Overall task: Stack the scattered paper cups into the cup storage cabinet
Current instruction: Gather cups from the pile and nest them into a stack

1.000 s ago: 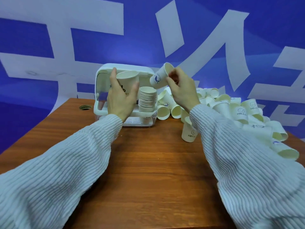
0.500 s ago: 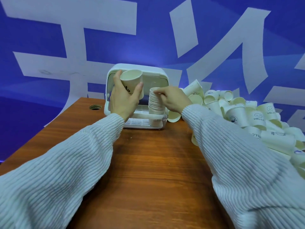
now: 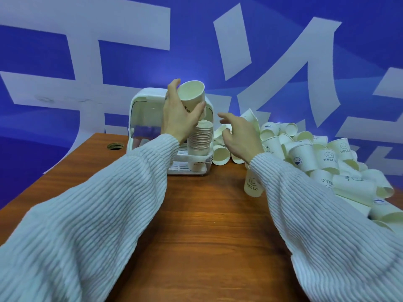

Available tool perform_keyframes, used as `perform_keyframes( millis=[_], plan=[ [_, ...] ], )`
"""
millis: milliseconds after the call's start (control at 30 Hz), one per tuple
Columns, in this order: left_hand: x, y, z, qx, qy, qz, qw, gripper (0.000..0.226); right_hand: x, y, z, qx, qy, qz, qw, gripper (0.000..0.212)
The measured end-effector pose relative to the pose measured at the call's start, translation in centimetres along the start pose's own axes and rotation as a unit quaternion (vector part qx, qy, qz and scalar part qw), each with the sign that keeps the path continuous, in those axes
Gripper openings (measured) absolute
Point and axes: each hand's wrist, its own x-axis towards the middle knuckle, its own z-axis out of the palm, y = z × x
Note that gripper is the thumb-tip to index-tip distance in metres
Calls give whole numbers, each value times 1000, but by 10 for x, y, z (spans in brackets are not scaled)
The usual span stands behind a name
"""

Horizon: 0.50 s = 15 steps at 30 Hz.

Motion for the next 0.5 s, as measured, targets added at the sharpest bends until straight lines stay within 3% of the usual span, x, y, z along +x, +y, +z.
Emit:
perform_keyframes(
  millis=[100,200,333,433,500],
  plan=[
    [1,-5,14,68,-82,8,994,82,-7,7,-6,2,2,0,1000,51],
    [1,-15,25,222,-166,-5,961,71,-12,20,-14,-5,8,7,1000,50],
    [-6,-25,29,343,-202,0,917,78,-16,39,-30,-18,8,32,999,46],
    [-4,-25,25,388,-238,12,890,92,-18,51,-40,-14,-60,76,995,41],
    [-3,-22,24,384,-243,15,891,95,-24,55,-46,-16,-139,100,985,32]
  ],
)
